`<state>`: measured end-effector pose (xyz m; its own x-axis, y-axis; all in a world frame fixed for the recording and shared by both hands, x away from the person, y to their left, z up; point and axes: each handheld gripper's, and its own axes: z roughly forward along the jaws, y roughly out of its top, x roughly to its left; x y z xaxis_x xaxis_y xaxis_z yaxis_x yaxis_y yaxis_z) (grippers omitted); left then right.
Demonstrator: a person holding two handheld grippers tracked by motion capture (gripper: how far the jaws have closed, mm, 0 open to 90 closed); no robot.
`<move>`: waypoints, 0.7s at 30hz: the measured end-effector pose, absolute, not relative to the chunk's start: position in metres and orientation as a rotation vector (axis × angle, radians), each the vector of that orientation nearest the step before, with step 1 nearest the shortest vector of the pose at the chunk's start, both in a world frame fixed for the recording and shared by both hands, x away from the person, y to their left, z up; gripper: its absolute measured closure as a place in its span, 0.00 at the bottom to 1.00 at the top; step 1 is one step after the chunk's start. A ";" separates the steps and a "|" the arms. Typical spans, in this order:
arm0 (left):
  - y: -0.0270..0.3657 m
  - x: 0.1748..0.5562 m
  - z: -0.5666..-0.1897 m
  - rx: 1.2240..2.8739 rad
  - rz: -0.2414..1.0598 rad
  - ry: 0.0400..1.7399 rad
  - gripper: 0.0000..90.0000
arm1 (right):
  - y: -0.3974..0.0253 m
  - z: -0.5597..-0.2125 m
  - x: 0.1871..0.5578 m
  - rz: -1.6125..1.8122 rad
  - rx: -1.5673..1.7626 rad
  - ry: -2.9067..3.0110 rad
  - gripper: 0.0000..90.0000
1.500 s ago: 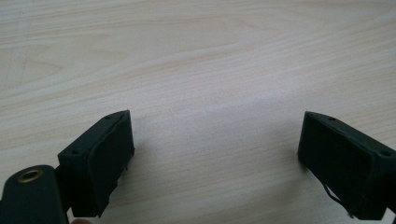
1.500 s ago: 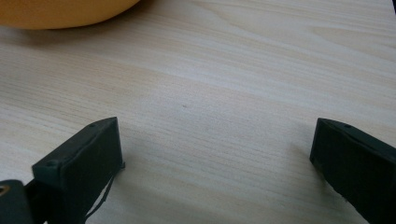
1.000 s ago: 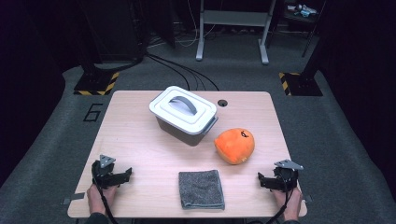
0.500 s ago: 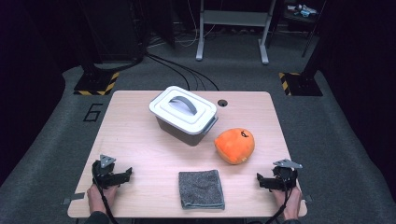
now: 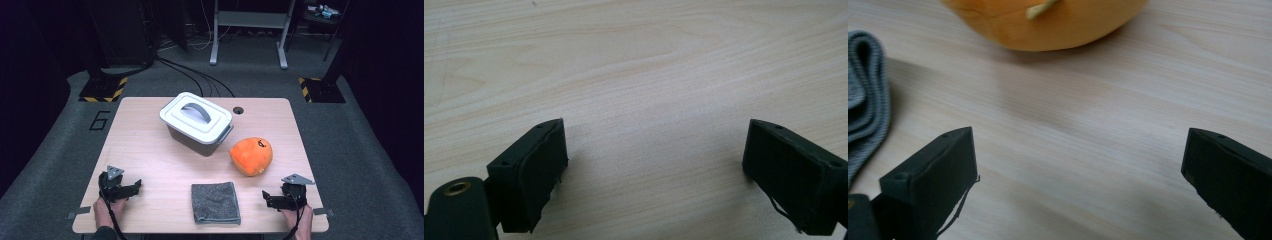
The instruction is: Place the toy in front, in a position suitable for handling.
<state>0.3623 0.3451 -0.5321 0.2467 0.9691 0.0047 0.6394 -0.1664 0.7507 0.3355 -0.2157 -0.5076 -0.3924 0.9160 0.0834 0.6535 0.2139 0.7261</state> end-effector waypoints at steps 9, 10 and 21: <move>0.345 0.362 -0.532 1.890 0.663 1.467 0.12 | -0.192 -0.499 0.325 1.039 1.392 2.182 0.01; 0.345 0.362 -0.532 1.890 0.663 1.467 0.12 | -0.192 -0.499 0.325 1.039 1.392 2.182 0.01; 0.345 0.362 -0.532 1.888 0.663 1.468 0.12 | -0.152 -0.488 0.319 1.064 1.270 2.270 0.02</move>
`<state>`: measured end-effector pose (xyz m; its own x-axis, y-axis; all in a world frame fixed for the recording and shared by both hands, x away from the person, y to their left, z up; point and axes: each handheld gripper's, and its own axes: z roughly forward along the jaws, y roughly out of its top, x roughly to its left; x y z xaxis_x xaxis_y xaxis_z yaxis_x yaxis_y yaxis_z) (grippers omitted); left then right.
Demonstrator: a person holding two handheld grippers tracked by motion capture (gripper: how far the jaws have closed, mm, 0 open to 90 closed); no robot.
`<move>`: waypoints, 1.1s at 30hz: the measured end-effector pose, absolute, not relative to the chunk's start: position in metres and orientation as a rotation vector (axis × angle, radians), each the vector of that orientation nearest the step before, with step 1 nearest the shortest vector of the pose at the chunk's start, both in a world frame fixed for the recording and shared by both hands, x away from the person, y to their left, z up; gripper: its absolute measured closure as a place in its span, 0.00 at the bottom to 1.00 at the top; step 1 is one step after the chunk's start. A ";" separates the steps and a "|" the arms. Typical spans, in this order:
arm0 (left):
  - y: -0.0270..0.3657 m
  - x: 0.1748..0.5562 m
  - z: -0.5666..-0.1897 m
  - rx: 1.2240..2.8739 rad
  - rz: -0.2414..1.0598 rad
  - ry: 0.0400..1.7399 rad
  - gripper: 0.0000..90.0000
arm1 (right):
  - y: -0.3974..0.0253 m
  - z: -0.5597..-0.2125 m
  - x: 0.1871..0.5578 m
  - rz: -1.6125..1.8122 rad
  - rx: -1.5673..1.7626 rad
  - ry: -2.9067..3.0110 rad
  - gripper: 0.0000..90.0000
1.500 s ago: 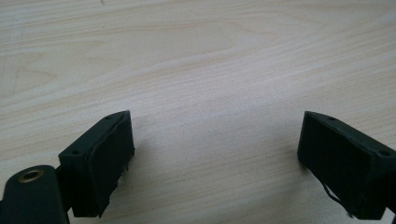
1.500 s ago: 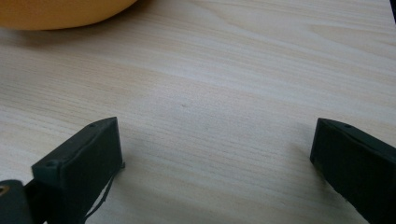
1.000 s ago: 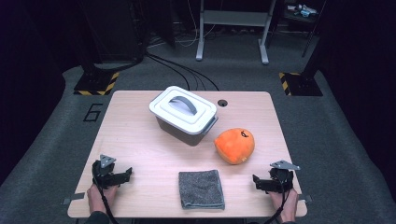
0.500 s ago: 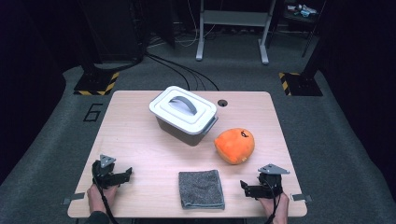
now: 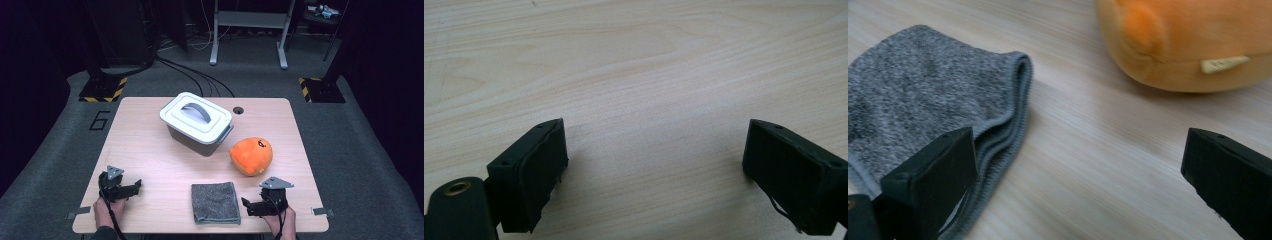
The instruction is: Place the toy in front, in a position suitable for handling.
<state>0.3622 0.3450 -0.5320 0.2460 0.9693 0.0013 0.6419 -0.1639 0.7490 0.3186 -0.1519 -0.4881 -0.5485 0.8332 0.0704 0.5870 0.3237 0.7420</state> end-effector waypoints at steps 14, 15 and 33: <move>0.345 0.362 -0.532 1.889 0.664 1.468 0.12 | -0.082 -0.485 0.317 1.032 1.083 2.440 0.00; 0.345 0.362 -0.532 1.889 0.664 1.468 0.12 | -0.082 -0.485 0.317 1.032 1.083 2.440 0.00; 0.345 0.362 -0.532 1.890 0.664 1.469 0.12 | -0.045 -0.511 0.335 0.874 1.102 2.560 0.14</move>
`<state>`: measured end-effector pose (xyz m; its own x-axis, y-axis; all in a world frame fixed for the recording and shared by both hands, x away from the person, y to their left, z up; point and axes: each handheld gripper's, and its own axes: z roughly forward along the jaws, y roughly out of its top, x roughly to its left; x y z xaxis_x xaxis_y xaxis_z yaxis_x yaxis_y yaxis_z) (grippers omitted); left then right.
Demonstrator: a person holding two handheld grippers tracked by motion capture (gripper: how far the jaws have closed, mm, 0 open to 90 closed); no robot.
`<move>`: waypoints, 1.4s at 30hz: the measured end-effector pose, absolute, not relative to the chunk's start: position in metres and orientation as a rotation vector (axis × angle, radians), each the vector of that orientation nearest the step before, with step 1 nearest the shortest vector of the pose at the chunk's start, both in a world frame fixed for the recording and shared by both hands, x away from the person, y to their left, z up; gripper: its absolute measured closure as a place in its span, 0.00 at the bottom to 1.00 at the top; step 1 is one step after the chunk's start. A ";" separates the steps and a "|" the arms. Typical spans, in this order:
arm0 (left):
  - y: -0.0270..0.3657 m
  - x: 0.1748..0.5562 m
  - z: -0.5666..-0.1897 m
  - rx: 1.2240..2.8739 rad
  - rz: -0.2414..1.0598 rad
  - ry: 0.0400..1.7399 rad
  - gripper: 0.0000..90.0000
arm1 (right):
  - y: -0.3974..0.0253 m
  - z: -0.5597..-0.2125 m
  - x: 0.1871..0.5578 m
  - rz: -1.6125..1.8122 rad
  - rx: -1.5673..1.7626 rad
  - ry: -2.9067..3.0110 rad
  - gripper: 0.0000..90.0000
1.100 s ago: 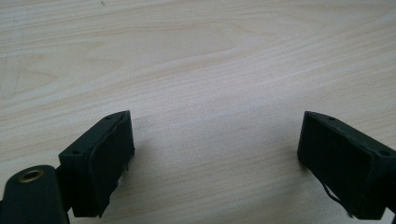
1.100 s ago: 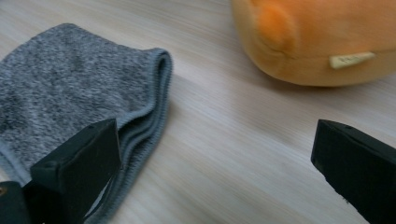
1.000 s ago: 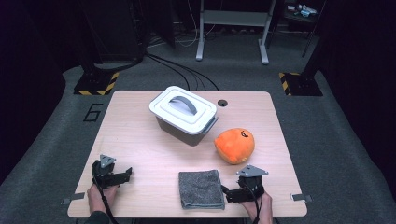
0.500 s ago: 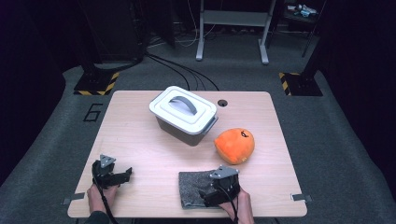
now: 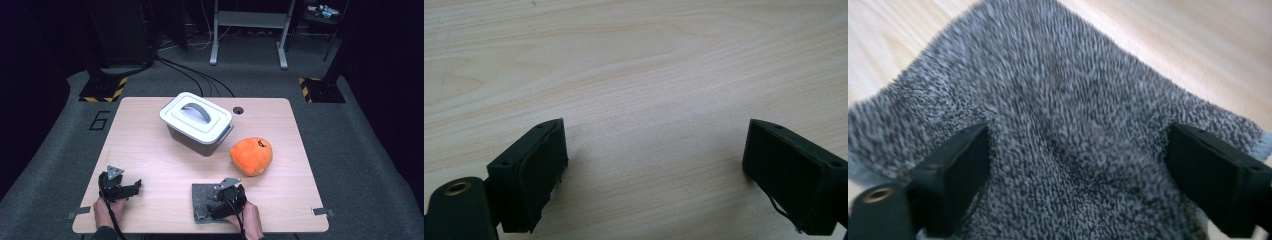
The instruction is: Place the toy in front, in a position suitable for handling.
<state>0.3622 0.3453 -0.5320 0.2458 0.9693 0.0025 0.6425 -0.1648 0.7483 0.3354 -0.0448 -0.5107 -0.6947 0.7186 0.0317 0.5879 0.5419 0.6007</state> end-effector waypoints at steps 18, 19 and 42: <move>0.346 0.362 -0.531 1.899 0.645 1.471 0.12 | -0.062 -0.509 0.333 0.927 1.128 2.472 0.75; 0.346 0.362 -0.532 1.891 0.650 1.471 0.12 | -0.062 -0.509 0.332 0.934 1.141 2.465 0.76; 0.346 0.362 -0.532 1.890 0.649 1.472 0.12 | -0.110 -0.482 0.328 0.955 1.129 2.455 0.79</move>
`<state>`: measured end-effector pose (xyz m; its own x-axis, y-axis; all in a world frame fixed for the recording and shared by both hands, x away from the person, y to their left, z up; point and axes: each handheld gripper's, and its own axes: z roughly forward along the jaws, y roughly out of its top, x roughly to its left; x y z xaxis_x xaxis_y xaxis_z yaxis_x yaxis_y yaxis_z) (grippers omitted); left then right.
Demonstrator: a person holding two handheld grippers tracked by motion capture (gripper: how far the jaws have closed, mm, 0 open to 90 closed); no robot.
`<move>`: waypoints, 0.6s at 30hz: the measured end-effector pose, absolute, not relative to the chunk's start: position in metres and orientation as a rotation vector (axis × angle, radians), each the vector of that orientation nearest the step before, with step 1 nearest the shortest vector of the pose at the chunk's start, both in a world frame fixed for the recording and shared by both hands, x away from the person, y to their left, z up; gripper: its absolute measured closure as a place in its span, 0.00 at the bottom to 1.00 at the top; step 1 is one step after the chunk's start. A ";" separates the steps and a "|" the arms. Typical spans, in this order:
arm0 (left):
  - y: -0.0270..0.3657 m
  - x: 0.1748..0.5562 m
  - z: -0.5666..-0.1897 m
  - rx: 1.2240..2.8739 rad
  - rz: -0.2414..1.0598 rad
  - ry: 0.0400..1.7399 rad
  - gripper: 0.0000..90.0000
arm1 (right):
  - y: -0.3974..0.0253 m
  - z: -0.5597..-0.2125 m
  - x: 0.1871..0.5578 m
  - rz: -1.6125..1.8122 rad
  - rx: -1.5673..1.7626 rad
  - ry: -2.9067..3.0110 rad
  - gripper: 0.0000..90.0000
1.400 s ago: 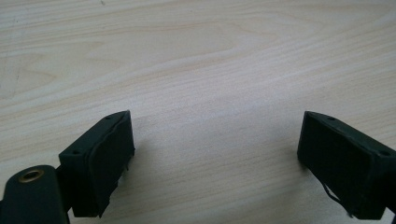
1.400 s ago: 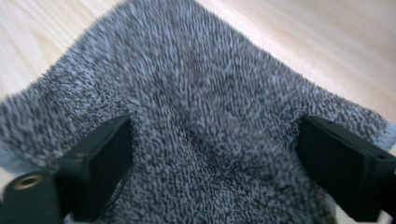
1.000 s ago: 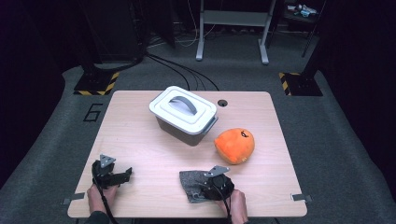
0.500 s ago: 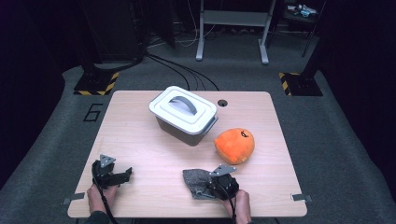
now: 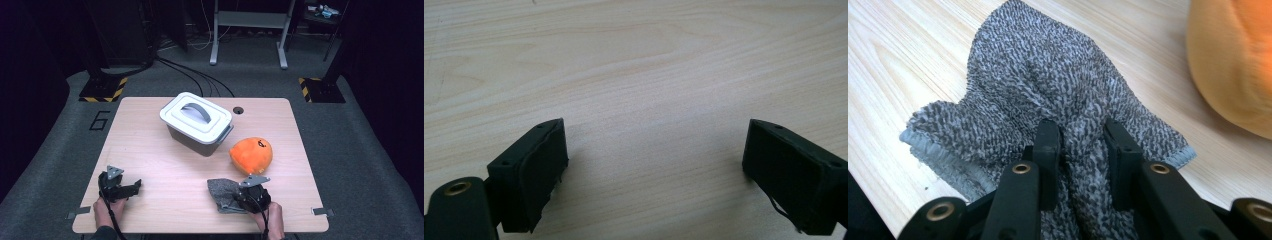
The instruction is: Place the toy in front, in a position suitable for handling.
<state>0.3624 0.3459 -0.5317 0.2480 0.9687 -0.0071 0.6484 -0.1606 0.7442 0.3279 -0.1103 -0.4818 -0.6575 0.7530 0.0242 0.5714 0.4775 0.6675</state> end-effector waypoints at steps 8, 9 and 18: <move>0.346 0.362 -0.532 1.889 0.649 1.473 0.12 | -0.128 -0.477 0.327 0.924 1.125 2.454 0.79; 0.346 0.362 -0.532 1.889 0.647 1.472 0.12 | -0.133 -0.478 0.326 0.915 1.132 2.450 0.79; 0.346 0.362 -0.532 1.889 0.649 1.473 0.12 | -0.152 -0.477 0.324 0.844 1.143 2.433 0.79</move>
